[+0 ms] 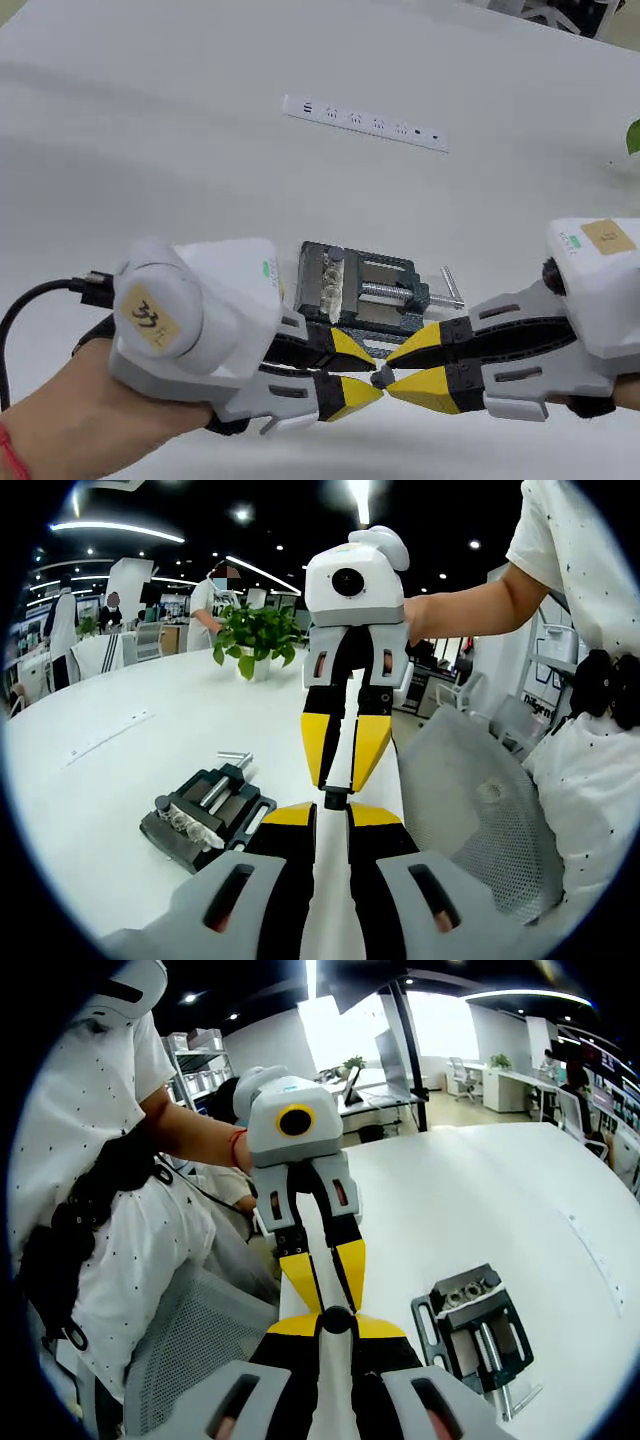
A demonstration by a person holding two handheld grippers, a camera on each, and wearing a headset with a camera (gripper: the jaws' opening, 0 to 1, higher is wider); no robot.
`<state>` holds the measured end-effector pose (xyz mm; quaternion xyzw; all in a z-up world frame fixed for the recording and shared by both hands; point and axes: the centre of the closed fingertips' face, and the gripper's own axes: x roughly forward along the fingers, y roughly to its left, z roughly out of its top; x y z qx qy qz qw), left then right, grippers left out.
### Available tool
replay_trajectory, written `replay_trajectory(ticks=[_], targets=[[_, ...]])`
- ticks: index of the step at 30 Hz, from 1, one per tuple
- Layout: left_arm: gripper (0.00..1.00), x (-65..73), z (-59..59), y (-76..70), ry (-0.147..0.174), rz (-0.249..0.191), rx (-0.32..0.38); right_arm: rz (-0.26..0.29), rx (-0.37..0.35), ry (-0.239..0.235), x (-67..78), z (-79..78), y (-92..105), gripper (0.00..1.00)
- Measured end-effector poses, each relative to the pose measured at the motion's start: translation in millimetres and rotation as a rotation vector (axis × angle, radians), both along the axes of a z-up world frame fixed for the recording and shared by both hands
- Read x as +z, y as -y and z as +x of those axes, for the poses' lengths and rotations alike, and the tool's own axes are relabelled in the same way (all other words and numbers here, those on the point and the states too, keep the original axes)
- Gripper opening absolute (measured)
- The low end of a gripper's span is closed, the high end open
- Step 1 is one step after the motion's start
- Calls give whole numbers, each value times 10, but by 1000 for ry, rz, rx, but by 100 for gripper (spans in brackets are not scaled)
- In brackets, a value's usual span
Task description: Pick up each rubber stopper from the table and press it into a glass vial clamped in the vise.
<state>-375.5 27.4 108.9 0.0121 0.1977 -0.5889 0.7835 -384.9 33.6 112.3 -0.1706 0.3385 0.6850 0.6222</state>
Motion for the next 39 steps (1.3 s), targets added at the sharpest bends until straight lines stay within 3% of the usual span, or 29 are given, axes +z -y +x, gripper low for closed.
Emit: replay_trajectory(ticks=[13,22,32,39], targets=[[14,-73,102,-247,-13,-2,84,-21,-19,34,95,251,-56,6],[24,-104,211,-461,4,-6,151,-72,-28,77,109,500,-160,6],[31,-176,320,-646,5,-20,198,-179,-27,120,-39,849,-257,6],[43,-255,412,-775,6,-33,227,-257,-47,130,-198,1070,-320,6]])
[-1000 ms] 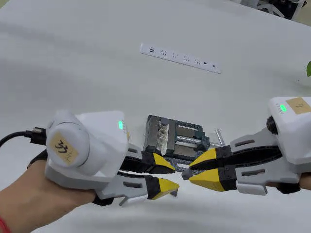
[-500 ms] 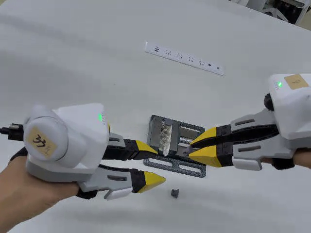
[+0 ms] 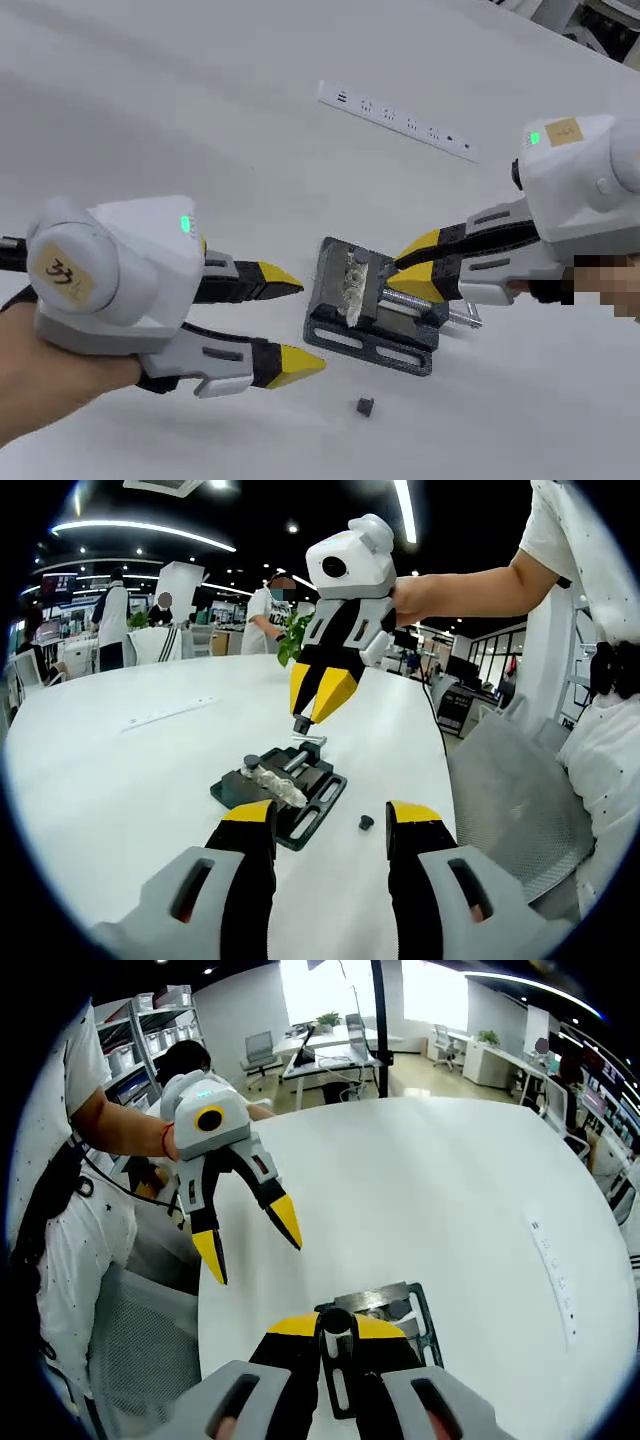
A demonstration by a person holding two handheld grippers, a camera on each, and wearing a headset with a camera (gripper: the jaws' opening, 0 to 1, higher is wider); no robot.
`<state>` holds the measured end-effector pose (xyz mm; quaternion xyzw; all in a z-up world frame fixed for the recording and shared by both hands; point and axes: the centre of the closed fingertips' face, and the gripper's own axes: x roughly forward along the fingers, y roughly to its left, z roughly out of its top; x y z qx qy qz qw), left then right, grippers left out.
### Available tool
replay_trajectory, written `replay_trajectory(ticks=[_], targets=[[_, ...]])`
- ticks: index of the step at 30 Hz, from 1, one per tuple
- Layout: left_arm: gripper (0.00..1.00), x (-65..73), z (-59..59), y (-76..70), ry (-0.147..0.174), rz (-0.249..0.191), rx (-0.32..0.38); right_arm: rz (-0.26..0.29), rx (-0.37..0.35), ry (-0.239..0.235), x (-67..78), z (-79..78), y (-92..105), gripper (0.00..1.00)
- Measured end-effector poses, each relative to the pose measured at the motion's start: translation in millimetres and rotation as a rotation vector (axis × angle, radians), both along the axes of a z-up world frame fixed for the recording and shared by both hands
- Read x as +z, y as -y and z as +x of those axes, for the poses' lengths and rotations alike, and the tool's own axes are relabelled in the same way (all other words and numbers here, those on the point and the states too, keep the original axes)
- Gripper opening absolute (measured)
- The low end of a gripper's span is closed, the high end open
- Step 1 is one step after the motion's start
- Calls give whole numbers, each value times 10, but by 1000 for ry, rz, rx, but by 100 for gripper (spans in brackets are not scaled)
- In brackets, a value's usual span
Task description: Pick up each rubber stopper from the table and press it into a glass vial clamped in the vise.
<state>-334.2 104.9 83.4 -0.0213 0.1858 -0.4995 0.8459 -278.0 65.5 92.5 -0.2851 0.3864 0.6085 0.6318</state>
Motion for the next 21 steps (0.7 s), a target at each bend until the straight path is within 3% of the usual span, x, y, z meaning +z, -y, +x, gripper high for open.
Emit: replay_trajectory(ticks=[12,21], targets=[[58,-104,135,-134,22,-35,10,-151,11,17,-338,194,-54,6],[68,-156,187,-166,42,-46,4,-213,10,13,-508,210,-36,6]])
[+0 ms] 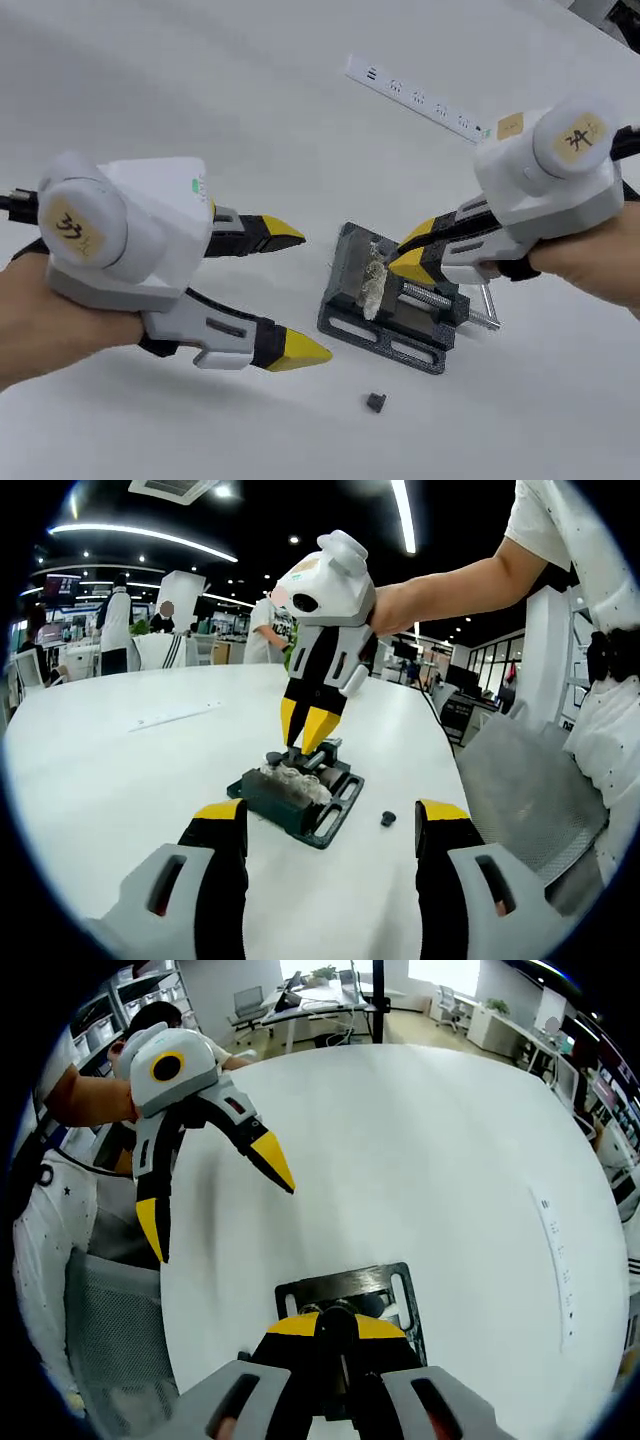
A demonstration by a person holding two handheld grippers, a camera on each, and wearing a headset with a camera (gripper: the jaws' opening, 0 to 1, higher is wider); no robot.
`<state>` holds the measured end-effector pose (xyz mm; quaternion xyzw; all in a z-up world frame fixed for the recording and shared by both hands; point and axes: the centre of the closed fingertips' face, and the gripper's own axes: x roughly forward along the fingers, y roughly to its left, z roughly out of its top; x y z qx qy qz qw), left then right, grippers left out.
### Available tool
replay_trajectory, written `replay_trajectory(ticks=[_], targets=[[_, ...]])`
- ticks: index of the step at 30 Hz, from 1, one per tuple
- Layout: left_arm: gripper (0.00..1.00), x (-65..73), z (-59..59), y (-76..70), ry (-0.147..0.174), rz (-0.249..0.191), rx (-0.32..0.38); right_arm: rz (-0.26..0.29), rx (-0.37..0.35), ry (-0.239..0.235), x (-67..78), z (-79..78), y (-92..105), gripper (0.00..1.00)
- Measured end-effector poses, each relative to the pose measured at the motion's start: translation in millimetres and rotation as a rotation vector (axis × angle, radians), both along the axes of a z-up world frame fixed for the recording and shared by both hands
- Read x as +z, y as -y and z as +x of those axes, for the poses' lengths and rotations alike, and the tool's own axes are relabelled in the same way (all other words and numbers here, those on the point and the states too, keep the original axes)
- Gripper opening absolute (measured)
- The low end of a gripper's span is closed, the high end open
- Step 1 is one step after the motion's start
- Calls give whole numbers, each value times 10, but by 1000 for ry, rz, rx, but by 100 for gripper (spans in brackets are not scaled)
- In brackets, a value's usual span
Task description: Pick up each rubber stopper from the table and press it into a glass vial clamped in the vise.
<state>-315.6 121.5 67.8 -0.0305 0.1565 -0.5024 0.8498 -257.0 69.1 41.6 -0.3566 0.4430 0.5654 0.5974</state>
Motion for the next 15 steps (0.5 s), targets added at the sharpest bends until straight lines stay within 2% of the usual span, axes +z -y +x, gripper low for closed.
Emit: replay_trajectory(ticks=[8,15], targets=[[75,-18,37,1,6,-16,-2,-26,-5,7,-55,15,27,6],[74,-49,25,39,6,-16,-25,-32,-16,5,-108,56,19,6]])
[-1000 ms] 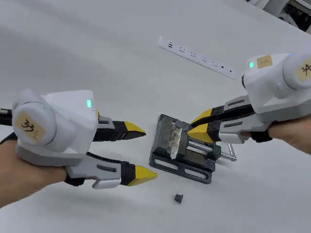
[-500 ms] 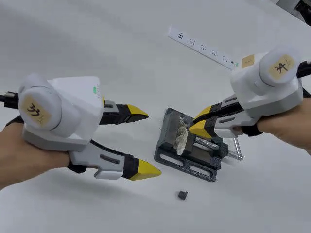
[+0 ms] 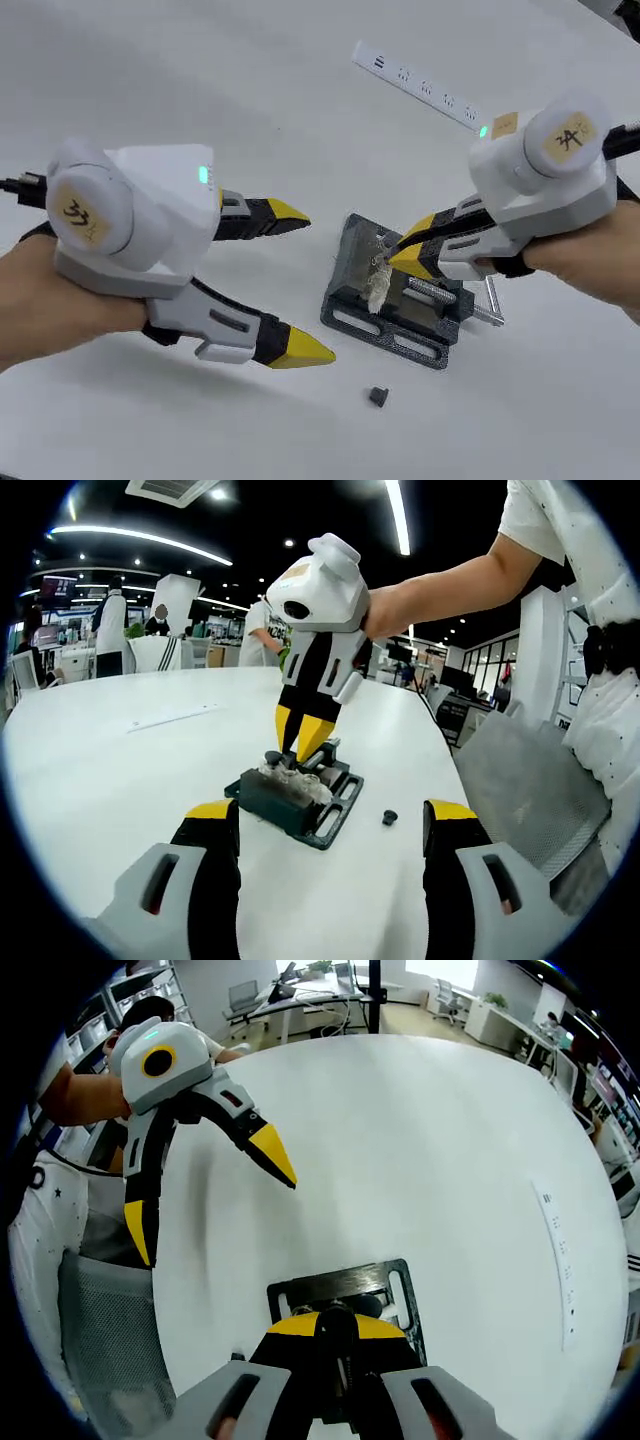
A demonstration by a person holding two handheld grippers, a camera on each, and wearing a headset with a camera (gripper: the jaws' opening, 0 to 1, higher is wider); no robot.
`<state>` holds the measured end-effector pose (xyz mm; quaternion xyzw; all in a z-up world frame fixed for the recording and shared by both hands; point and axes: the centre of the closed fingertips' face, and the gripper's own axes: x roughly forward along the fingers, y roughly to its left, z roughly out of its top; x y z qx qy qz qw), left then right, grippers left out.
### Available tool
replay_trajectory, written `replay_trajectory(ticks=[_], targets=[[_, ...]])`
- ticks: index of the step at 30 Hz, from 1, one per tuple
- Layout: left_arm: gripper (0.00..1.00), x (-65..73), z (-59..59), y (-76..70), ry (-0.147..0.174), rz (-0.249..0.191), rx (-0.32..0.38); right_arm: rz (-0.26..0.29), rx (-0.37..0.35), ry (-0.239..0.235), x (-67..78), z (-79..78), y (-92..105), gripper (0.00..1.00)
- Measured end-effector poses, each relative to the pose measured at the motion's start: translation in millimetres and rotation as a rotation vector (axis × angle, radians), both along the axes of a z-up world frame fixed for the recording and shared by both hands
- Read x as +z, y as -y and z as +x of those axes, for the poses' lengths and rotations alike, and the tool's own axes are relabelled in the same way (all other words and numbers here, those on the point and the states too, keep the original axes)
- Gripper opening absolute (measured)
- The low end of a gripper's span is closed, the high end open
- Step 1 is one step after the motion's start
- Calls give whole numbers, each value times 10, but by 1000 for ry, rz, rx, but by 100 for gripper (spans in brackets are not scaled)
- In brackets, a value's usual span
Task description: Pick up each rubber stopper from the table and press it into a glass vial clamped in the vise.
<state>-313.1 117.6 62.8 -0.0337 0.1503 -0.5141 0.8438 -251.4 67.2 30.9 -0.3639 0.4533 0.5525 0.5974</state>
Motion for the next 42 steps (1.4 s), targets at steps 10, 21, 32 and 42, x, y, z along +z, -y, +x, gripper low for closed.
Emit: replay_trajectory(ticks=[10,21,32,42], targets=[[72,-9,-10,15,-5,-13,-2,-20,17,11,-38,-2,-4,6],[72,-29,-24,10,-11,-18,-1,-45,52,22,-41,-6,-7,6],[72,-33,-19,5,-17,-27,7,-93,108,57,-53,-25,-29,5],[72,-27,-8,35,-14,-29,0,-111,108,74,-51,-12,-16,4]])
